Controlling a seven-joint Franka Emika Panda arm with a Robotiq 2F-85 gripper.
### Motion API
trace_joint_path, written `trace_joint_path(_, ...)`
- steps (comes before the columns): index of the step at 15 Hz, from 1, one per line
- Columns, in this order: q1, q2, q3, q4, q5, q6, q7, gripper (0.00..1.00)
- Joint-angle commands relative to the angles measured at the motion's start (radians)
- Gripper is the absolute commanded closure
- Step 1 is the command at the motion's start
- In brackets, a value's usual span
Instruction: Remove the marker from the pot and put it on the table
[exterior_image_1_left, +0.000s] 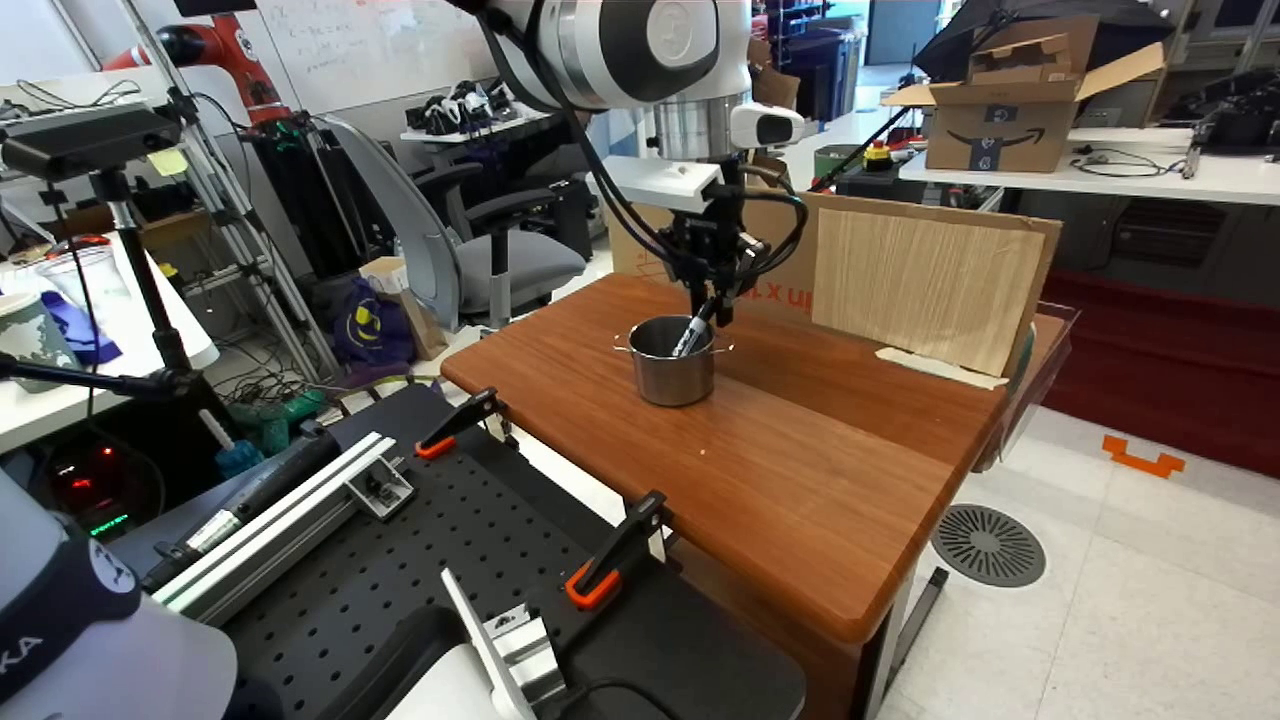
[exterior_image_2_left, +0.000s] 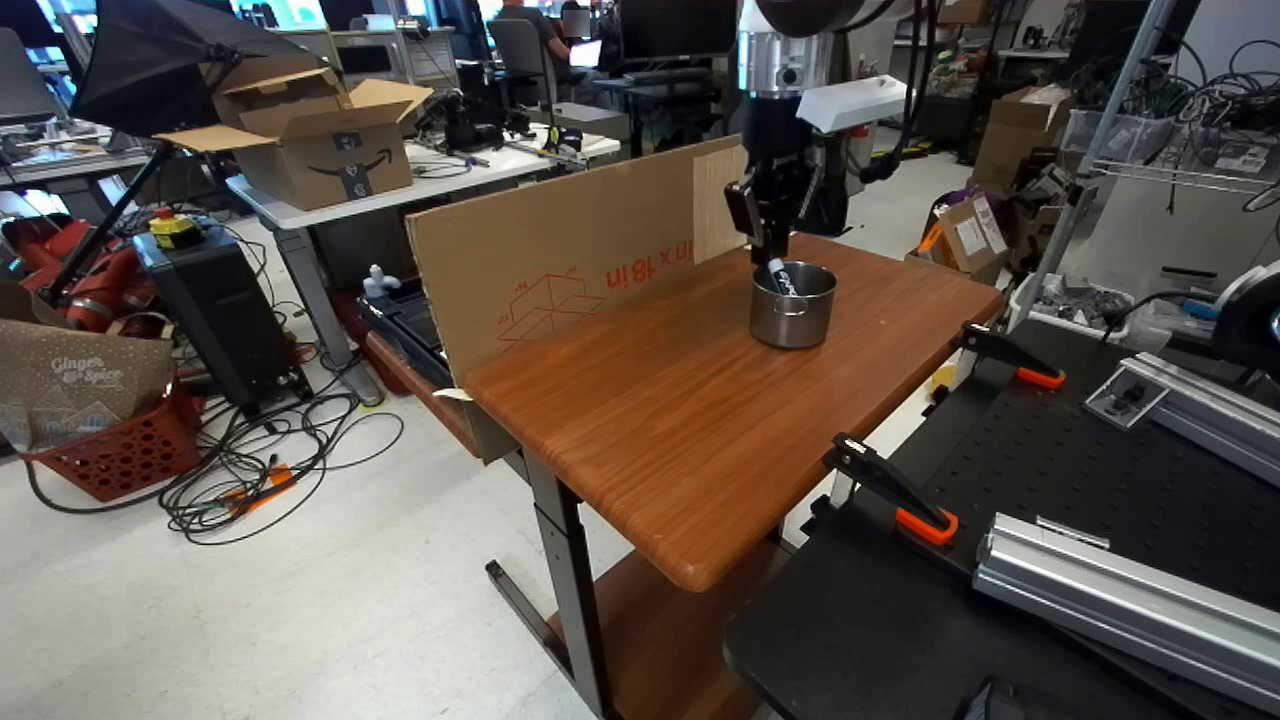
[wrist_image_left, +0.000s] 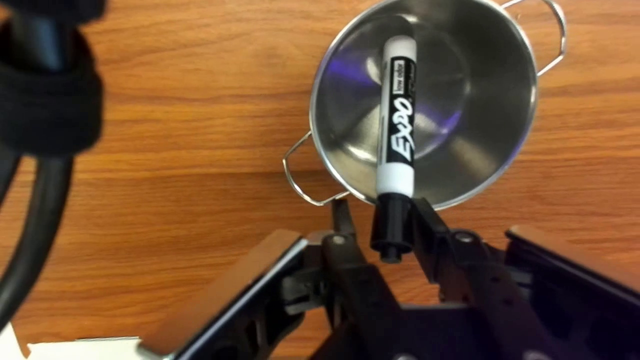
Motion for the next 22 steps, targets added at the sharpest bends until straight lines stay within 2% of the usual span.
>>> trace_joint_path(1,-0.011,0.010,0.012,0.013,0.039,0.005,-0.026,0.96)
trace_joint_path(2,-0.010,0.009,0.012,0.013,0.041,0.005,-0.024,1.00)
trace_joint_path(4,-0.010,0.005,0.015,0.010,0.049,0.005,-0.028,0.95)
trace_joint_path(11,-0.012,-0.066,0.027,-0.012,0.092,-0.014,-0.028,0.95)
trace_joint_path(17,-0.020,-0.219,0.002,-0.067,0.094,-0.027,-0.021,0.95)
trace_joint_path(22,-0.066,-0.340,-0.046,-0.150,0.114,-0.049,-0.061,0.95)
